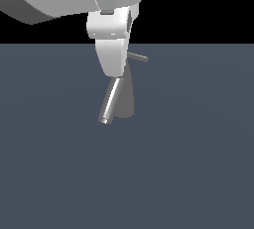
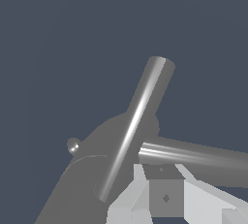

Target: Turn on the faucet by rotating a designated handle.

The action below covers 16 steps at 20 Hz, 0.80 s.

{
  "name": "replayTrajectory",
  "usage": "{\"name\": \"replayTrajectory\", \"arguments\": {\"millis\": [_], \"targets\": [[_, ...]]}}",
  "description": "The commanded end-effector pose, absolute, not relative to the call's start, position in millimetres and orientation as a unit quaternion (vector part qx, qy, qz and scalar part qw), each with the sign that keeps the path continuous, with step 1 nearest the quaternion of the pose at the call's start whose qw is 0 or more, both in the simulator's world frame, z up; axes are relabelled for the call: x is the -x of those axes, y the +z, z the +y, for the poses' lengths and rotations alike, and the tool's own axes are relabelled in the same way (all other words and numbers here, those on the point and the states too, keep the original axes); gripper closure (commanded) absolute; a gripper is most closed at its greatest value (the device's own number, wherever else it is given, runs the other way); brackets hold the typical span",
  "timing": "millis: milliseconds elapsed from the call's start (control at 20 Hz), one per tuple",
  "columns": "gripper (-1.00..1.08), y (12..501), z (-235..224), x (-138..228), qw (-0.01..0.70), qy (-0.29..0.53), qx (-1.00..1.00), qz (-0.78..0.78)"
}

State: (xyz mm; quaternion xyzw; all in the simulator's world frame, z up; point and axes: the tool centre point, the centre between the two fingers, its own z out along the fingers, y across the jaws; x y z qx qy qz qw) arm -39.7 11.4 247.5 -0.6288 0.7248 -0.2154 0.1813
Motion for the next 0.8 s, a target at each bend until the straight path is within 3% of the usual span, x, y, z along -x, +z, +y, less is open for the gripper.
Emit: {"name": "replayTrajectory", "arguments": {"millis": [0,750], "targets": [[1.08,262,-11,24,0.188,-0.223,0.61,0.736],[1.08,288,-55,-5,0.178,-0.232,0.588,0.754]]}}
